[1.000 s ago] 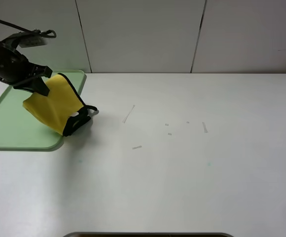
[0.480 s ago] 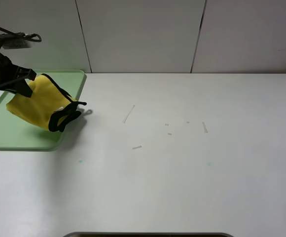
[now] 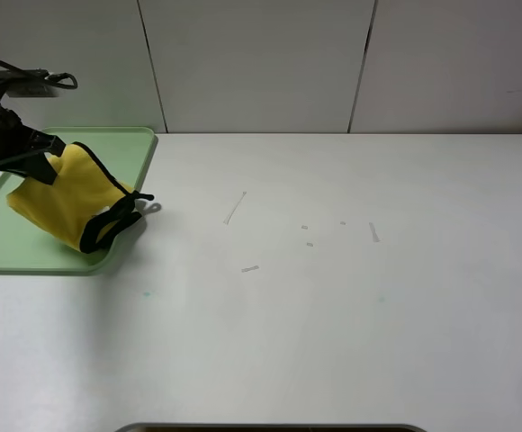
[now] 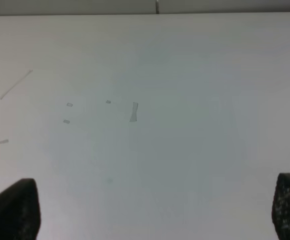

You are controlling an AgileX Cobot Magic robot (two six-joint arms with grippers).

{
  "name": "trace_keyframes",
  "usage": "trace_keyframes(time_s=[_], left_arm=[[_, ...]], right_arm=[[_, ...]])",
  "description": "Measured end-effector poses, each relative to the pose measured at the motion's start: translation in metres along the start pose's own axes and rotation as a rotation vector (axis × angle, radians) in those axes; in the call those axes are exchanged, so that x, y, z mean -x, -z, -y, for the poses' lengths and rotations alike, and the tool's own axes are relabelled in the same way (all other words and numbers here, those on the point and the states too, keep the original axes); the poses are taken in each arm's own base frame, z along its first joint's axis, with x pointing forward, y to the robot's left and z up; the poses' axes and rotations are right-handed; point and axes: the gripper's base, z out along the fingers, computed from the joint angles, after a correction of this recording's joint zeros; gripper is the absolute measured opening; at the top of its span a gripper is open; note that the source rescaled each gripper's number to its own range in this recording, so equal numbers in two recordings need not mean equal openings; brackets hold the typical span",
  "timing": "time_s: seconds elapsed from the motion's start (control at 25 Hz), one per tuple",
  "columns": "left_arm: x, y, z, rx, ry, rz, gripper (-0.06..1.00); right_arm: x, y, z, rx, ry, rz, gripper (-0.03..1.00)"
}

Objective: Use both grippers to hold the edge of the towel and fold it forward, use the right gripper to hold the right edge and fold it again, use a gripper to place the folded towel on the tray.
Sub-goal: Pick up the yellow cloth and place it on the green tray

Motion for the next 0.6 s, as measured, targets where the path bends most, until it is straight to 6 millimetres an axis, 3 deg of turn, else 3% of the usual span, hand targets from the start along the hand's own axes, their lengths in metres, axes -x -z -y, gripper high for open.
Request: trace_keyframes(time_s=[0.2, 0.32, 0.44, 0.52, 0.6], left_arm=[[-0.0025, -0.0075, -0.0010, -0.007, 0.001, -0.032, 0.05], [-0.0035, -0.0075, -0.0014, -0.002, 0.019, -0.044, 0.12], [-0.0041, -0.0079, -0.0020, 0.003, 0.023, -0.050, 0.42], [-0.0042, -0.0078, -0.0024, 0.009, 0.020, -0.051, 0.74], [-0.0044, -0.0078, -0.0030, 0.015, 0.012, -0.053, 0.89]], right_arm=[[0.0000, 0.0000, 0.0000, 0.000, 0.000, 0.000, 1.00], [0.0000, 0.0000, 0.0000, 0.000, 0.000, 0.000, 1.00], [0.0000, 0.0000, 0.0000, 0.000, 0.000, 0.000, 1.00], [0.0000, 0.0000, 0.0000, 0.000, 0.000, 0.000, 1.00], [0.0000, 0.0000, 0.0000, 0.000, 0.000, 0.000, 1.00]])
